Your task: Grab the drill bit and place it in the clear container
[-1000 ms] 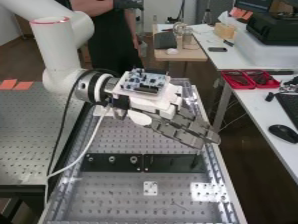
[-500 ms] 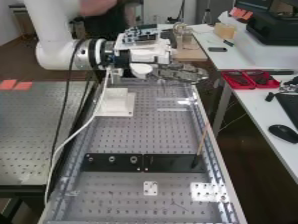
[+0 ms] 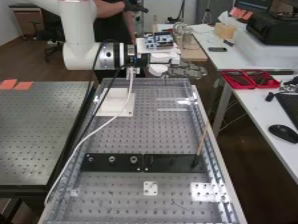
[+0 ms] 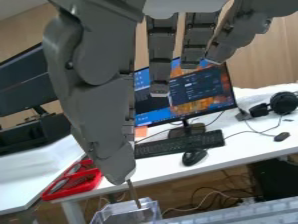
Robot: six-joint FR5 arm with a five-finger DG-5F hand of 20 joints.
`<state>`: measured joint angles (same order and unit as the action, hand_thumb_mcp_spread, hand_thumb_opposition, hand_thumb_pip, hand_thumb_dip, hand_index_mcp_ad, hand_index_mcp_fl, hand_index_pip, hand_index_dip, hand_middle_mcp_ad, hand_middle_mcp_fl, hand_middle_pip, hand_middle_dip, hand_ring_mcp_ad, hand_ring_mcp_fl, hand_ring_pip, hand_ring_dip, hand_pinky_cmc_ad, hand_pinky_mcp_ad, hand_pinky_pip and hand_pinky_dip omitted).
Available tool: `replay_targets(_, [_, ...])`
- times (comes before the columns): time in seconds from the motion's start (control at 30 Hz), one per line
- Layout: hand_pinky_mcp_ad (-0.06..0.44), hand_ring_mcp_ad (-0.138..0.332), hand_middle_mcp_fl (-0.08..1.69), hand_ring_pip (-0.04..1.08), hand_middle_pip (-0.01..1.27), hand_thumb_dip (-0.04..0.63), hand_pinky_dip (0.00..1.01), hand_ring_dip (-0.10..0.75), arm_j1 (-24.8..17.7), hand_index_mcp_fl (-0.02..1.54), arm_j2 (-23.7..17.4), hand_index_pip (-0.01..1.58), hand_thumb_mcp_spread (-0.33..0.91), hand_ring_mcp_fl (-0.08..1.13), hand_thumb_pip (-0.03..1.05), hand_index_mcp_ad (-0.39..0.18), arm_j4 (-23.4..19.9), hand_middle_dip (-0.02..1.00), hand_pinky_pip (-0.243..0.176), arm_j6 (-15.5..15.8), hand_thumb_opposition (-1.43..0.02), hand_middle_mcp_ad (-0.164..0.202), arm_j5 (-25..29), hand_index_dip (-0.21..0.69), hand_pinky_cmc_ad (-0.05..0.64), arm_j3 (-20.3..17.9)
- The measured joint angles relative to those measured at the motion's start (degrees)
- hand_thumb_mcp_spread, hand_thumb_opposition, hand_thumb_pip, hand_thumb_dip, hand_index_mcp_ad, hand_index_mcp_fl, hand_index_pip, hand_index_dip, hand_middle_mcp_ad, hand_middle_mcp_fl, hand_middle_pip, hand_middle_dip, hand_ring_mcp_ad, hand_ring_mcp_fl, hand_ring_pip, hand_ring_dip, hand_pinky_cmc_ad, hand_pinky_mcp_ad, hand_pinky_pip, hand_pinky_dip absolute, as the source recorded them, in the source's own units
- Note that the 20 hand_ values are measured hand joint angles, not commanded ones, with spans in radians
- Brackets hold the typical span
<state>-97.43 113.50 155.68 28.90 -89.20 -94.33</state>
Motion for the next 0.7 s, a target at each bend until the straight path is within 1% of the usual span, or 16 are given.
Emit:
replay_targets(0.17, [0.101,0.117,0.38,0.1,0.11,0.234,0.18,0.035,-1.0,1.08,3.8,0.66,0.64,0.1,0.44,-0.152,2.2,0.24,-0.094,-1.5,-1.03,0.061,-0.4,0.361,0.314,2.6])
replay_targets(0.27, [0.098,0.119,0.38,0.1,0.11,0.234,0.18,0.035,-1.4,1.08,5.1,0.66,0.66,0.1,0.44,-0.152,3.2,0.24,-0.091,-2.3,-1.03,0.061,-0.3,0.365,0.311,3.4])
replay_targets(0.47, [0.101,0.119,0.38,0.1,0.11,0.234,0.18,0.035,-2.2,1.08,7.0,0.66,0.66,0.1,0.44,-0.152,4.4,0.24,-0.091,-3.0,-1.03,0.061,-0.1,0.365,0.314,4.0])
replay_targets(0.7, [0.098,0.119,0.38,0.1,0.11,0.234,0.18,0.035,-2.6,1.08,7.6,0.66,0.66,0.1,0.44,-0.152,4.5,0.25,-0.091,-2.9,-1.03,0.061,0.1,0.365,0.311,4.2])
